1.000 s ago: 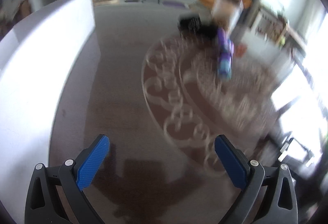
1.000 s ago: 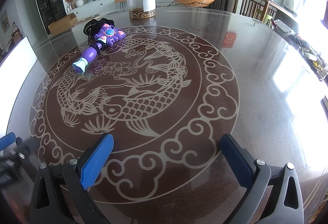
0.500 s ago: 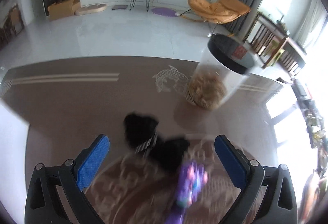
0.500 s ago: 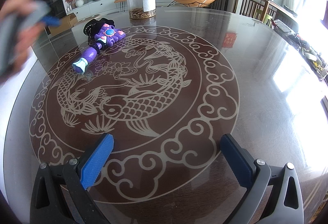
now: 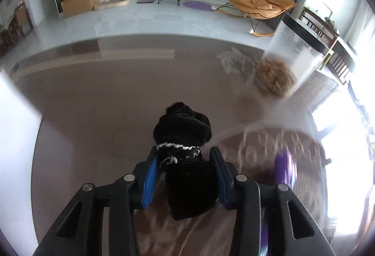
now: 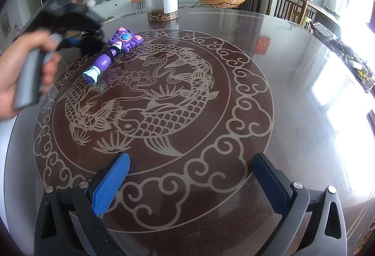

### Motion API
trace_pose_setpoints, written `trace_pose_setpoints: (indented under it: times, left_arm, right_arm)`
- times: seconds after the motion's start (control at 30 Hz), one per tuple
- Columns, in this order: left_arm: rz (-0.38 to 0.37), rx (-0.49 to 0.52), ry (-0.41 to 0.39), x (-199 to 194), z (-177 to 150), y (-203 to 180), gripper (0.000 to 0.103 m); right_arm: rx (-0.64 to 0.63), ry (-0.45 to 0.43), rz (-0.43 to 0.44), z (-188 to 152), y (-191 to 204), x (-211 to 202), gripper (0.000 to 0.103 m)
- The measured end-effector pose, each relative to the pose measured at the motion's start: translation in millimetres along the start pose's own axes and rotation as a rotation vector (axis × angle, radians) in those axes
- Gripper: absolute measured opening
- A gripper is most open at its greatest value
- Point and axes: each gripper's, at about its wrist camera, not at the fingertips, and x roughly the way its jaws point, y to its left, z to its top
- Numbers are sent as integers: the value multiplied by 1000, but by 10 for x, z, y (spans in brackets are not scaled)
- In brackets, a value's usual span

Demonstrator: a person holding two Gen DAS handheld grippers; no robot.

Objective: Organize objects
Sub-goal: 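Grasp the black fuzzy item with the left gripper while the right grasps the purple toy wand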

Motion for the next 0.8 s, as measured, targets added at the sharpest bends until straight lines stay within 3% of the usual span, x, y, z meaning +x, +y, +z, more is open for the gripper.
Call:
trace_pose_setpoints:
  times: [0.2, 0.4, 0.53, 0.7, 0.8]
  left_arm:
    - [-14, -6, -18, -643, -1156, 222, 40]
    - [4, 80, -45, -1077, -1941, 287, 40]
    - [39, 190, -64, -1189, -2167, 180, 41]
    - [6, 200, -78, -1268, -2279, 254, 40]
    - [7, 203, -92, -1205, -2229, 264, 40]
  right_arm:
    - [0, 0, 0, -1, 0, 1, 103]
    - [0, 0, 0, -1, 1, 1, 103]
    - [0, 0, 0, -1, 2, 2, 103]
    - [32, 52, 12, 290, 5, 141, 103]
    - [61, 73, 122, 703, 91, 169, 103]
